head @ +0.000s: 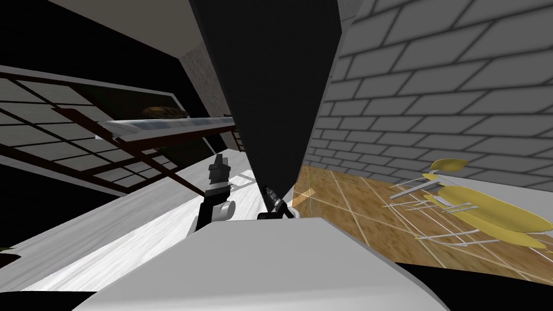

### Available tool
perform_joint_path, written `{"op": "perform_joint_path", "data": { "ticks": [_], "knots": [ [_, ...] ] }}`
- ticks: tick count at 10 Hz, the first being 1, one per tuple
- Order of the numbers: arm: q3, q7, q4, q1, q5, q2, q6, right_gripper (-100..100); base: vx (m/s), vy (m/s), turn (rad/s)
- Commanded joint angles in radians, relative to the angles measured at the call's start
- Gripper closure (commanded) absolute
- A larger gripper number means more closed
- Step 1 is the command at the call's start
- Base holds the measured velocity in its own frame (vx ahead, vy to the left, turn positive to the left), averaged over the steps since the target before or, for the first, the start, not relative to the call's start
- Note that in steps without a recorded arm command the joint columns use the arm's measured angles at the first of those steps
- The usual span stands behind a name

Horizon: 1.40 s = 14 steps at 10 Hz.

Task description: Push the door open

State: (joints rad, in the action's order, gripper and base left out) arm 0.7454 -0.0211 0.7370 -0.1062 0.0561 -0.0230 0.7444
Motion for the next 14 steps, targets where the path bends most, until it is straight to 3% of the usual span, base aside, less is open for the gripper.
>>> {"op": "perform_joint_path", "data": {
  "ticks": [1,9,10,12,14],
  "knots": [
    [-0.016,0.003,-0.002,-0.006,0.005,-0.006,0.004,100,0.08,0.145,-0.045],
    [-0.121,0.021,-0.017,-0.013,0.036,-0.041,0.012,100,0.123,0.176,-0.045],
    [-0.1,0.036,0.012,0.011,0.032,-0.038,0.007,-100,-0.119,-0.003,-0.209],
    [-0.094,0.044,0.019,0.024,0.032,-0.025,0.008,-100,-0.192,-0.108,-0.105],
    [-0.085,0.055,0.029,0.042,0.032,0.017,0.008,-100,-0.202,-0.098,-0.115]
  ]
}}
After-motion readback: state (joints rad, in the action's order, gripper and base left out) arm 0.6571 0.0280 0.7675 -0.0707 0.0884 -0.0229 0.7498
